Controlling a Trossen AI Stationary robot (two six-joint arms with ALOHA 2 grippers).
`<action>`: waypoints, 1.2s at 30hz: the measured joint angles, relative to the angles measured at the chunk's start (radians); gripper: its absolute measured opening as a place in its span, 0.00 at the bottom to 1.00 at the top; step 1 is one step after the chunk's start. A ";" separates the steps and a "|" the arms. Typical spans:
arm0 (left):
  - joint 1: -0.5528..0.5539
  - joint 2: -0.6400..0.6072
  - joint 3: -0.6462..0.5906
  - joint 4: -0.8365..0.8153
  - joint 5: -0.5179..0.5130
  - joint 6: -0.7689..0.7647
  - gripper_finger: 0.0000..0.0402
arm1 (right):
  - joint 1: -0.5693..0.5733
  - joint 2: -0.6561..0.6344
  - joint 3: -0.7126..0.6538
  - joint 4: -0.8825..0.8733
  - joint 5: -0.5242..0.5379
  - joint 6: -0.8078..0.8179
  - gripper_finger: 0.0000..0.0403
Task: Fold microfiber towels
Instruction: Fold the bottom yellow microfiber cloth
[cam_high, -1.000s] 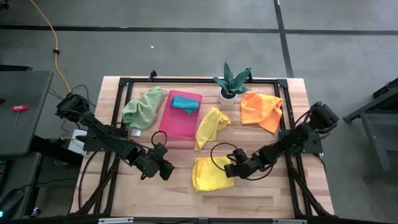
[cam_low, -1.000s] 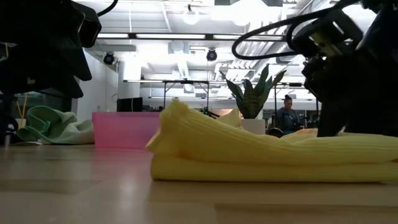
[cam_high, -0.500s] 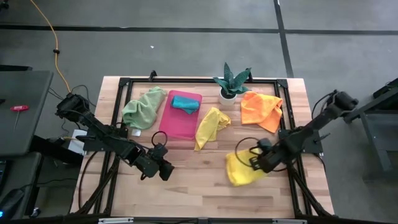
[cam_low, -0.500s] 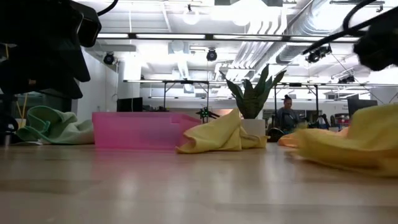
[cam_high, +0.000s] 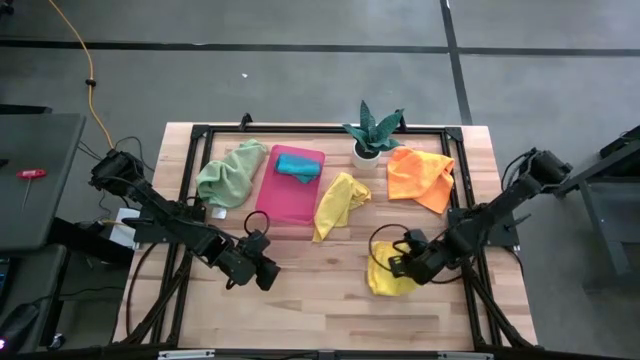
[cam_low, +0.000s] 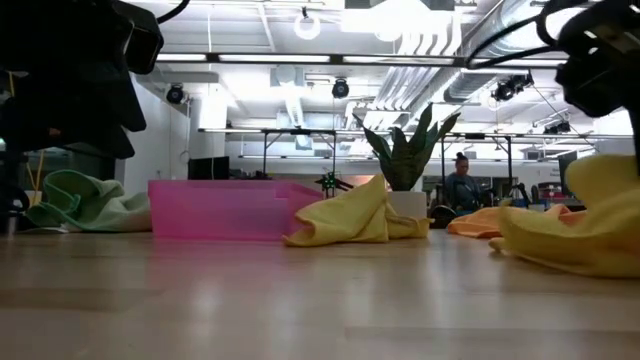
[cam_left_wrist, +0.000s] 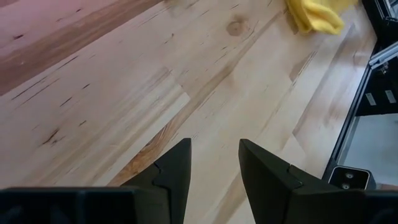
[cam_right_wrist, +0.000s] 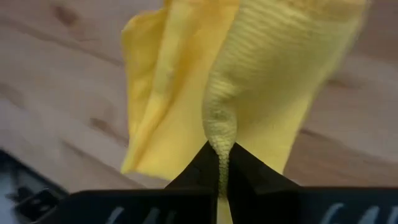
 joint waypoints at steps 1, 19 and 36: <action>0.000 0.000 0.000 0.000 -0.001 0.000 0.31 | 0.000 0.020 0.000 0.042 0.008 0.000 0.00; 0.022 0.031 0.000 0.126 -0.045 0.012 0.31 | -0.007 0.096 0.000 0.143 -0.084 -0.073 0.00; 0.149 0.412 0.257 0.380 0.163 0.264 0.30 | -0.239 0.022 0.108 -0.236 -0.171 -0.499 0.00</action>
